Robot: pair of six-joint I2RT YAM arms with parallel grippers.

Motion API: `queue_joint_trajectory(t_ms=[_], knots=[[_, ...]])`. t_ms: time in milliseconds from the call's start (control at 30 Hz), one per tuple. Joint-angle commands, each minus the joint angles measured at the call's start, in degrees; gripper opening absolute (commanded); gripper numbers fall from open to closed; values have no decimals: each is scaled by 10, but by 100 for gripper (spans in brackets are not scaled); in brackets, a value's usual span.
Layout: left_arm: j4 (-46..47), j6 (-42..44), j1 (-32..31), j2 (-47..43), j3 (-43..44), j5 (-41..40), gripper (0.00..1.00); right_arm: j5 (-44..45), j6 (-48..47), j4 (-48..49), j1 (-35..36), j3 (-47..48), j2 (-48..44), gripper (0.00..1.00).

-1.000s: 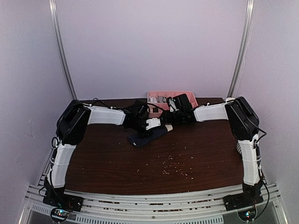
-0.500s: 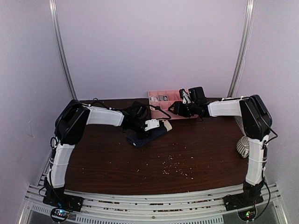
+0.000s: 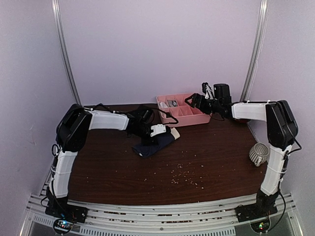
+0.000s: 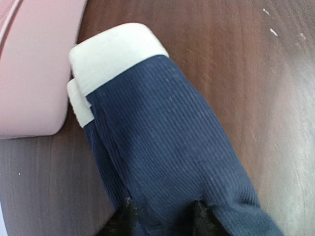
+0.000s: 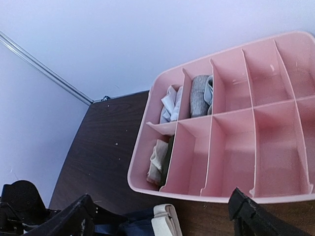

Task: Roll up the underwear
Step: Rotate the underwear at the center of the board.

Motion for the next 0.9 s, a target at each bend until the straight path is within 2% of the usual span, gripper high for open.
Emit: queue_joint_trajectory(t_ms=[0,300,367,400,533,667,867], knots=[[-89,-12,6,-48,0,36,55,-5,-20,-7,14,-42,-38,100],[-85,-38,15,-147,10,16,85,80,-84,-68,51,-136,-129,100],[-84,-38,24,-174,-18,3,96,106,-98,-75,66,-164,-159,100],[-79,-35,31,-189,-37,-2,98,117,-105,-80,74,-178,-175,100],[-30,-3,71,-257,-153,-22,98,146,-120,-83,101,-245,-247,100],[40,41,77,-284,-251,-51,98,162,-121,-75,118,-307,-322,100],[88,39,76,-254,-259,-60,98,185,-117,-58,129,-403,-426,100]])
